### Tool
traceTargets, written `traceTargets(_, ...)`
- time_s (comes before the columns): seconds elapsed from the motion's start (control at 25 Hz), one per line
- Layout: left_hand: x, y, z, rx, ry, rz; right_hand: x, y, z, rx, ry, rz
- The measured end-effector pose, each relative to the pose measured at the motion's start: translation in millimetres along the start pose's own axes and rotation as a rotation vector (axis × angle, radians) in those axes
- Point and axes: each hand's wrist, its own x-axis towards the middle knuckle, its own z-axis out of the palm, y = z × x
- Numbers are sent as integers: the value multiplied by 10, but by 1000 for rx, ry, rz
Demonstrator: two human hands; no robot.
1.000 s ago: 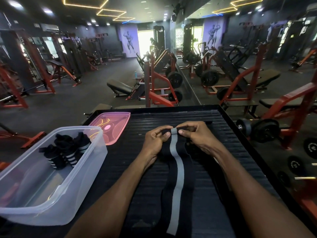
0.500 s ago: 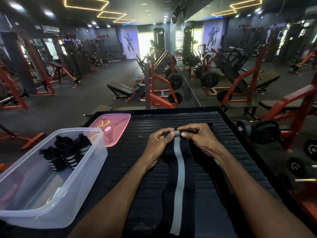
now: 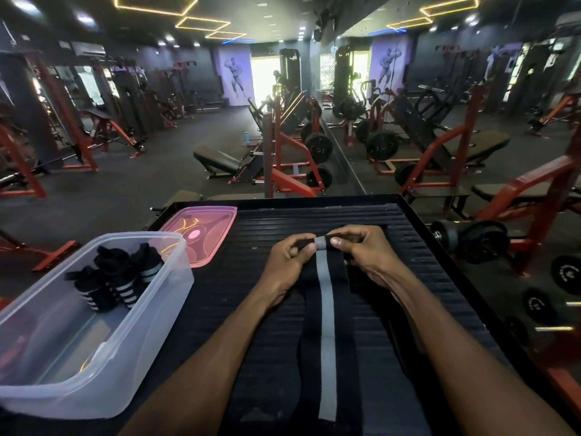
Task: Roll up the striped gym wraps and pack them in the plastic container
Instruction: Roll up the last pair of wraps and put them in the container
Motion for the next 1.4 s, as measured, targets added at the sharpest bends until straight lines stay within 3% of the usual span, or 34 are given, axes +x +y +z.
traceTargets(0.24, -8, 14, 11, 5, 97, -11, 21, -34, 5, 246, -123, 185)
traceTargets(0.76, 10, -10, -26, 149, 56, -84, 29, 88, 24, 316, -99, 230)
traceTargets(1.04, 13, -27, -7, 123, 70, 43, 38, -11, 41, 347, -174, 330)
traceTargets(1.2, -14, -15, 2, 131, 25, 85, 70, 144, 83, 55, -89, 153)
traceTargets(1.4, 1, -55, -18, 98, -38, -87, 39, 126, 18, -103, -59, -69)
